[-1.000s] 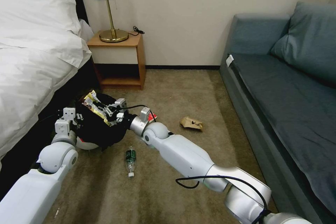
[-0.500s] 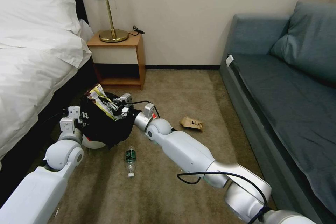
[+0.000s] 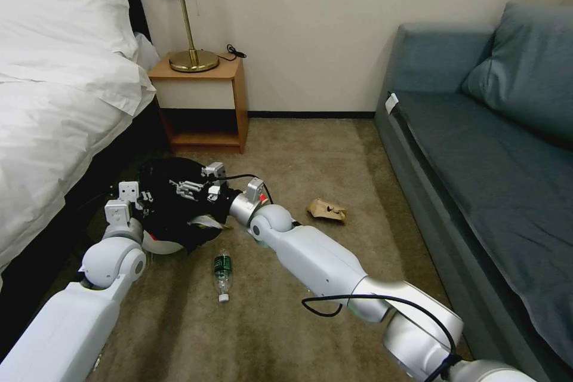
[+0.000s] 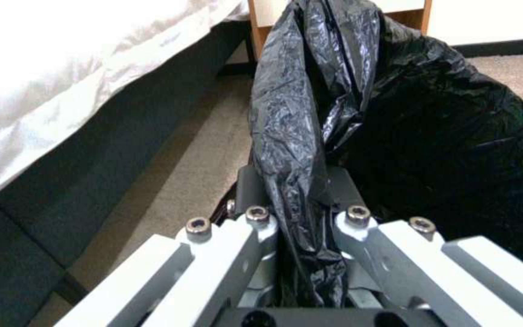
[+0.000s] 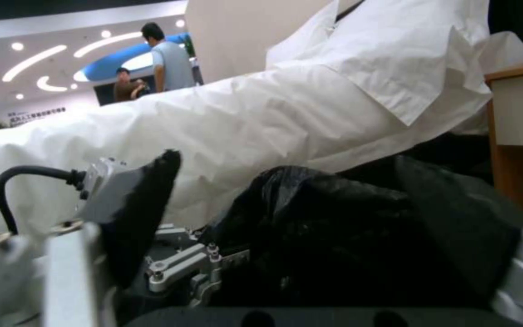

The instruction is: Pick up the trash bin, then pick up the garbage on the floor and place it into the trash bin.

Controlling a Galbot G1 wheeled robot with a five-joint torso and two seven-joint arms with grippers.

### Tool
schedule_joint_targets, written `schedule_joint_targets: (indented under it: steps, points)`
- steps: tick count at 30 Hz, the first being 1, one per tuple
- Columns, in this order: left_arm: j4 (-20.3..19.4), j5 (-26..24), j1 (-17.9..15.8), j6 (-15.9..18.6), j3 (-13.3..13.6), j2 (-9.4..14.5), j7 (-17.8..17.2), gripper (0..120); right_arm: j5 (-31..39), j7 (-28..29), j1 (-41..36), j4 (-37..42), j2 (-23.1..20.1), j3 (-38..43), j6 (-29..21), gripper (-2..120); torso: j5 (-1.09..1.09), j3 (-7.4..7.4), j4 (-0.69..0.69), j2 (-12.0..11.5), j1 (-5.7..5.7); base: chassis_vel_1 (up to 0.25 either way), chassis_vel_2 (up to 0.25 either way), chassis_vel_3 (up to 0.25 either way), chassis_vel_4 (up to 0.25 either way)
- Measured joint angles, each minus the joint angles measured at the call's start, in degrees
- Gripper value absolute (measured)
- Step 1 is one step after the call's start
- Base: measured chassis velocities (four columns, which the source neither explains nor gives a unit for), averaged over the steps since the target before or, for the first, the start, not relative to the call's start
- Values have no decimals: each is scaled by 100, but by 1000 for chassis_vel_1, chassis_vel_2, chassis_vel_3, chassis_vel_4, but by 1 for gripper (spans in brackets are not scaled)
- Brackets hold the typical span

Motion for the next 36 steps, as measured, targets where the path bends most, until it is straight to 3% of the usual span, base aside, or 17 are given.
schedule_joint_targets:
  steps: [1,5,10,11,13,16,18,19,21,28,36]
  points:
    - [15,25,8,-9,-27,34,0,6,-13,125,-17,71,0,15,0,98,0,0,0,0,0,0,0,0,0]
    - [32,37,13,-14,-61,70,-1,6,-20,258,-24,141,0,36,-29,99,0,0,0,0,0,0,0,0,0]
    - [106,116,107,-78,-242,296,8,6,-1,1465,10,635,1,41,-372,100,0,0,2,0,0,0,0,0,0]
    - [106,116,107,-78,-242,296,8,6,-1,1465,10,635,1,41,-372,100,0,0,2,0,0,0,0,0,0]
    - [128,155,138,-99,-281,321,13,6,-59,2174,-3,809,-1,53,-511,100,0,0,1,0,0,0,0,0,0]
    - [134,176,143,-103,-285,321,17,6,-90,2490,-18,896,-24,54,-572,100,0,0,2,0,0,0,0,0,0]
    - [161,235,143,-123,-288,307,17,6,-103,3013,-62,1071,-279,53,-777,100,0,0,2,0,0,0,0,0,0]
    - [161,235,143,-123,-288,307,17,6,-103,3013,-62,1071,-279,53,-777,100,0,0,2,0,0,0,0,0,0]
    - [185,300,135,-127,-280,291,12,6,-53,3390,-161,1357,-684,44,-1102,100,1,0,-4,0,0,0,0,0,0]
    - [230,375,90,-120,-260,323,-56,6,416,3876,-268,1888,-1273,30,-1784,100,1,0,1,0,0,0,0,0,0]
    - [182,397,97,-62,-270,328,-105,6,664,4138,-474,2061,-1564,2,-2393,100,1,0,1,0,0,0,0,0,0]
